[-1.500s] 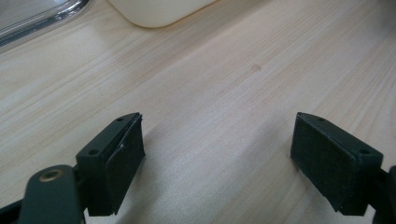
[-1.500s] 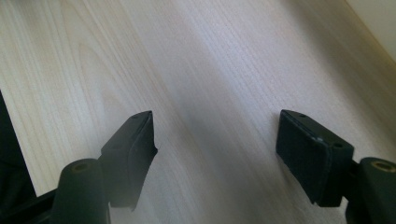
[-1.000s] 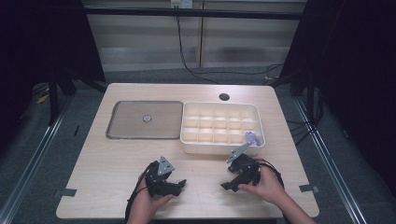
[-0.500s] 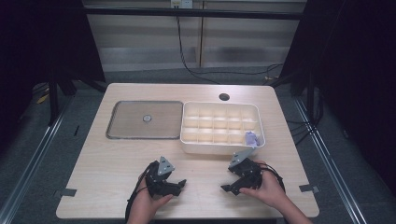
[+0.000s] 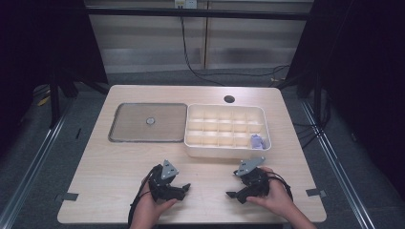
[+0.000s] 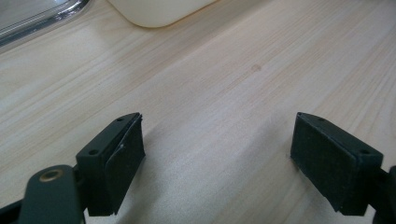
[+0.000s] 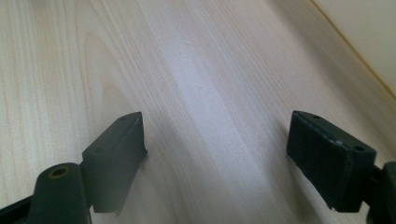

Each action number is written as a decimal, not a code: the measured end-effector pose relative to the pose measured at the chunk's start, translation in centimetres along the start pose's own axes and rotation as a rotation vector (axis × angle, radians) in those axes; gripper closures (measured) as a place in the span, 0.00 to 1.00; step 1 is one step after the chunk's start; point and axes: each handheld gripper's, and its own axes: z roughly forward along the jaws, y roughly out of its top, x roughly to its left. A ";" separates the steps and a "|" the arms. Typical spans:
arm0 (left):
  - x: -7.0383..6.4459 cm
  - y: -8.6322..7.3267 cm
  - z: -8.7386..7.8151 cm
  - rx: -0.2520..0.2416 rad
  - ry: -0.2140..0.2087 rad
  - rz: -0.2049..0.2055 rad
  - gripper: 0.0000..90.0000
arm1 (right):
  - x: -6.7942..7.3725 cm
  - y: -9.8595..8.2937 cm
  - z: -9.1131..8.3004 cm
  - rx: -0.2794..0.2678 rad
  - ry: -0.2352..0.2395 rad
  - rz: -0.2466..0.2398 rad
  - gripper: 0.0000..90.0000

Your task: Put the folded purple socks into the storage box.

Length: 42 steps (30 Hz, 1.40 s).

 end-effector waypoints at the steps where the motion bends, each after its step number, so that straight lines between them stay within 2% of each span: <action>1: 0.0 0.0 0.0 -0.003 0.000 -0.001 0.19 | 0.0 -0.1 0.0 -0.005 0.001 -0.003 0.21; 6: 0.0 0.0 0.0 -0.001 0.000 0.000 0.19 | 0.0 -0.4 0.0 -0.027 -0.007 -0.001 0.21; 12: 0.0 0.0 0.0 -0.006 0.002 -0.001 0.19 | 0.1 -1.0 0.1 -0.087 -0.006 0.009 0.21; 17: 0.0 0.0 0.0 -0.002 -0.001 0.000 0.19 | 0.2 -1.3 0.1 -0.111 -0.013 0.017 0.21; 32: 0.0 0.0 0.0 0.000 0.000 0.000 0.19 | 0.3 -1.9 0.1 -0.153 -0.019 0.026 0.21; 42: 0.0 0.0 0.0 -0.002 0.000 0.000 0.19 | 0.3 -1.9 0.1 -0.154 -0.019 0.024 0.21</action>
